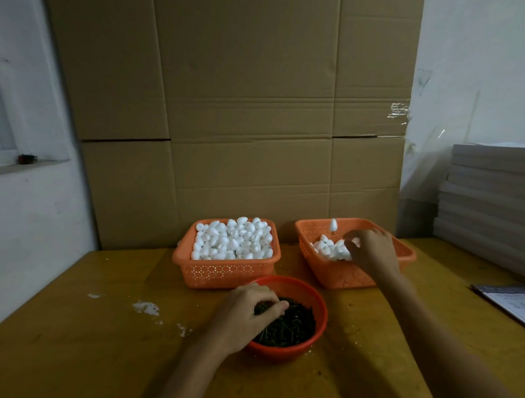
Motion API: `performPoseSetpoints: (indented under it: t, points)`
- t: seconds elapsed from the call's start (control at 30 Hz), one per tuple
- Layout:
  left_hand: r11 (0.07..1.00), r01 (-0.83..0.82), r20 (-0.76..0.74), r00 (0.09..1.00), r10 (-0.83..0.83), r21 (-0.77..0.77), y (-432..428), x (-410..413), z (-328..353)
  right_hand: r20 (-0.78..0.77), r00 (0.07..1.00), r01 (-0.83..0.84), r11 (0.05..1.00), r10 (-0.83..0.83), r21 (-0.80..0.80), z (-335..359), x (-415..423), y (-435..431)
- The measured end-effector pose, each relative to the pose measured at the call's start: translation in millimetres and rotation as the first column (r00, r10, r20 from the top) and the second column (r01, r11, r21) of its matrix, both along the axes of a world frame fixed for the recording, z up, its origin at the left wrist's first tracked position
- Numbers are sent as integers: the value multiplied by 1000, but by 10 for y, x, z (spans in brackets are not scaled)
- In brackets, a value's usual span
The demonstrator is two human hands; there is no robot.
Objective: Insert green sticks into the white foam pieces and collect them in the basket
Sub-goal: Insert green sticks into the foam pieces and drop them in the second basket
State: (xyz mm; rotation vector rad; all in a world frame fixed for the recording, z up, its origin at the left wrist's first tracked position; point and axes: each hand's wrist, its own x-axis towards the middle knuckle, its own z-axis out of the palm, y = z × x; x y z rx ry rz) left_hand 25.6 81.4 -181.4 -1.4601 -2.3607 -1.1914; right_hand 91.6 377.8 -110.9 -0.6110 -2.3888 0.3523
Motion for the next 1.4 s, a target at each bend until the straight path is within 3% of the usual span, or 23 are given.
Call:
performPoseSetpoints:
  t: [0.03,0.13,0.17,0.27,0.33,0.57,0.7,0.73,0.83,0.97,1.17,1.23,1.4]
  points:
    - [1000,4,-7,1000,-4,-6,-1,-4,3,18,1000,-8,998,7,68,-22,3,-33]
    - [1000,-9,-17,1000,9,-27,7,-10,3,-169,968,-167,979,184,114,-239,124,-544]
    - [1000,-12,-10,1000,12,-21,8,-7,2,-135,949,-267,955,284,132,-342,170,-750]
    - [1000,-16,10,1000,16,-13,-11,16,20,196,851,-521,829,487,203,-559,218,-1095]
    - [1000,-17,27,999,18,-22,-25,10,26,270,768,-622,777,580,100,-547,216,-1097]
    - [999,-13,82,996,17,-42,-1,6,59,445,622,-732,681,644,37,-449,218,-1080]
    - [984,-55,217,976,17,169,40,-57,198,488,600,-728,686,634,4,-430,219,-1035]
    - [971,-103,199,978,60,214,56,-104,261,485,592,-732,681,644,-10,-428,231,-1024]
    - [907,-351,-42,928,370,233,99,-317,498,478,584,-736,677,656,-30,-420,249,-1007]
    - [829,-556,-229,817,529,-67,184,-550,782,462,582,-743,669,669,-33,-426,253,-1010]
    - [627,-571,-294,817,495,-530,427,-690,850,407,577,-757,651,708,-57,-425,267,-1016]
    - [584,-567,-255,808,531,-581,473,-745,815,354,605,-749,660,713,-48,-426,273,-1017]
    - [698,-564,-46,791,610,-441,463,-838,777,320,630,-736,675,707,-42,-456,284,-1006]
